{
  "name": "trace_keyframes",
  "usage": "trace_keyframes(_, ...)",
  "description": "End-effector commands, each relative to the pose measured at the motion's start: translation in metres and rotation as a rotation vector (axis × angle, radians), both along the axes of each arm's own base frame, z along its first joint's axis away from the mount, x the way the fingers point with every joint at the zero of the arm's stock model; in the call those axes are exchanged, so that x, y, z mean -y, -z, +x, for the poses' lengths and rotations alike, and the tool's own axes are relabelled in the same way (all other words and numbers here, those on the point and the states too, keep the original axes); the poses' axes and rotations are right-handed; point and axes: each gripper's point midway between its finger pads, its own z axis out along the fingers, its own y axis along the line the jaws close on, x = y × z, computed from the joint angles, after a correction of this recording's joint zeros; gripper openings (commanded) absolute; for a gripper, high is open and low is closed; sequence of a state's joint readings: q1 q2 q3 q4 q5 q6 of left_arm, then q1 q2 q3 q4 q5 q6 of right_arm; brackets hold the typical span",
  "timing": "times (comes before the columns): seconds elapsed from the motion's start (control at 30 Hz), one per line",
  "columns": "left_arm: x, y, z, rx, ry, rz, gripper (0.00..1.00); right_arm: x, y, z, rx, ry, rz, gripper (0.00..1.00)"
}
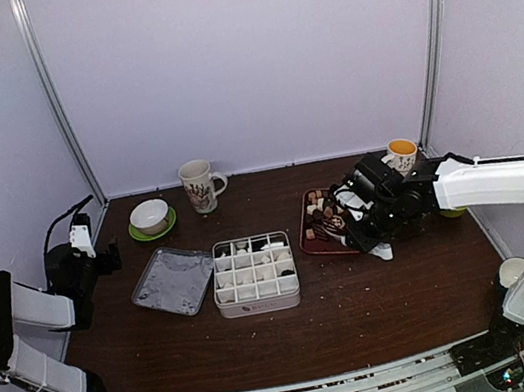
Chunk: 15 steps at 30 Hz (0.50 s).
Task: Pack the chocolate
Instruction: Pick up the fake chocolate from the plate.
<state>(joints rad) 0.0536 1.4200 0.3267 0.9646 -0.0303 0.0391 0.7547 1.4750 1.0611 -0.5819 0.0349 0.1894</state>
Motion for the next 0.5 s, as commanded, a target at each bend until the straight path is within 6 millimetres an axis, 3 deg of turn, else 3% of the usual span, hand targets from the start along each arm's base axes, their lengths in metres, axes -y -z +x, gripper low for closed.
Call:
trace_keyframes(0.0,-0.004,-0.011,0.004,0.037,-0.013,-0.006,0.98,-0.006,-0.006,0.017,0.011,0.022,-0.004,0.35)
trace_keyframes(0.2,-0.004,-0.010,0.004,0.037,-0.015,-0.006,0.98,-0.010,0.005,0.029,-0.009,0.042,-0.040,0.36)
trace_keyframes(0.47,-0.004,-0.011,0.004,0.037,-0.015,-0.006,0.98,-0.007,0.006,0.027,-0.014,0.046,-0.039,0.35)
